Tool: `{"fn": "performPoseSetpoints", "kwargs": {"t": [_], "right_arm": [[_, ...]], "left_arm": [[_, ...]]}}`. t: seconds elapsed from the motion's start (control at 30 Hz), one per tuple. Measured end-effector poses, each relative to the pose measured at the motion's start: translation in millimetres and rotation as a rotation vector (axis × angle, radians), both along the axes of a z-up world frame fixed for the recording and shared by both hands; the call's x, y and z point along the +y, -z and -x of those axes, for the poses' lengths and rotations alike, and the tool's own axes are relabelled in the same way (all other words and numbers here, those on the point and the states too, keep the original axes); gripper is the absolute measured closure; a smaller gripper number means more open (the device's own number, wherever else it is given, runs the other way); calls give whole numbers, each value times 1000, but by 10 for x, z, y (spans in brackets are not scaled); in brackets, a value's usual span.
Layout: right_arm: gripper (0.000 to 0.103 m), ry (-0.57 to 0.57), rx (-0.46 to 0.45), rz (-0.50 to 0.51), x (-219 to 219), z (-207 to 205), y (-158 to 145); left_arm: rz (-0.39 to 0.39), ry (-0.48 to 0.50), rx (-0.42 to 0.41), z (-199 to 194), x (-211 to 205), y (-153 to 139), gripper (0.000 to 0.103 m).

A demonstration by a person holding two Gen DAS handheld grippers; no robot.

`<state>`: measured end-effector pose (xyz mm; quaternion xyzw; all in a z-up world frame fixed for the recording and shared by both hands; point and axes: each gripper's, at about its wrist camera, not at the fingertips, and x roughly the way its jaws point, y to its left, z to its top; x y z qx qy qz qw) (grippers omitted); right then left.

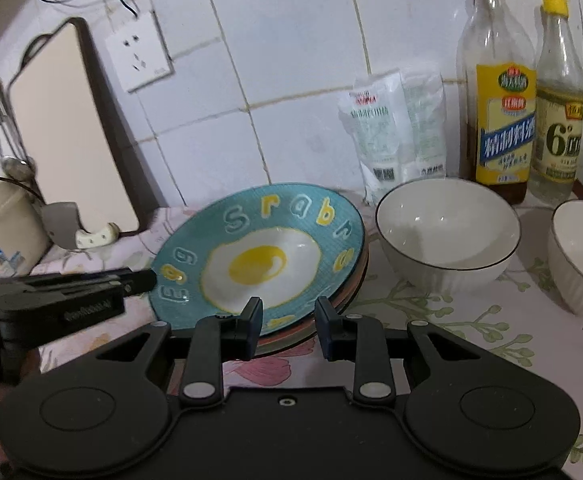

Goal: Organize plates and bowls
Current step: 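Open both grippers and pull them back from the plate stack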

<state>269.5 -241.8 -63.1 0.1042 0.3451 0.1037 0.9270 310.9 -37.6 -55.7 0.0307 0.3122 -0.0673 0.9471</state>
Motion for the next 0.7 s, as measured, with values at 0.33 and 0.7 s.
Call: {"fn": "performPoseSetpoints", "kwargs": {"t": [0.33,0.7], "right_arm": [[69,-81,-79,23,-150,525,-366],[53,-156,-172,131,-345,1146,-704]], "left_arm": [[5,78,0,568,-99,-458,62],[56,174,21,1162,-241,-784,40]]}}
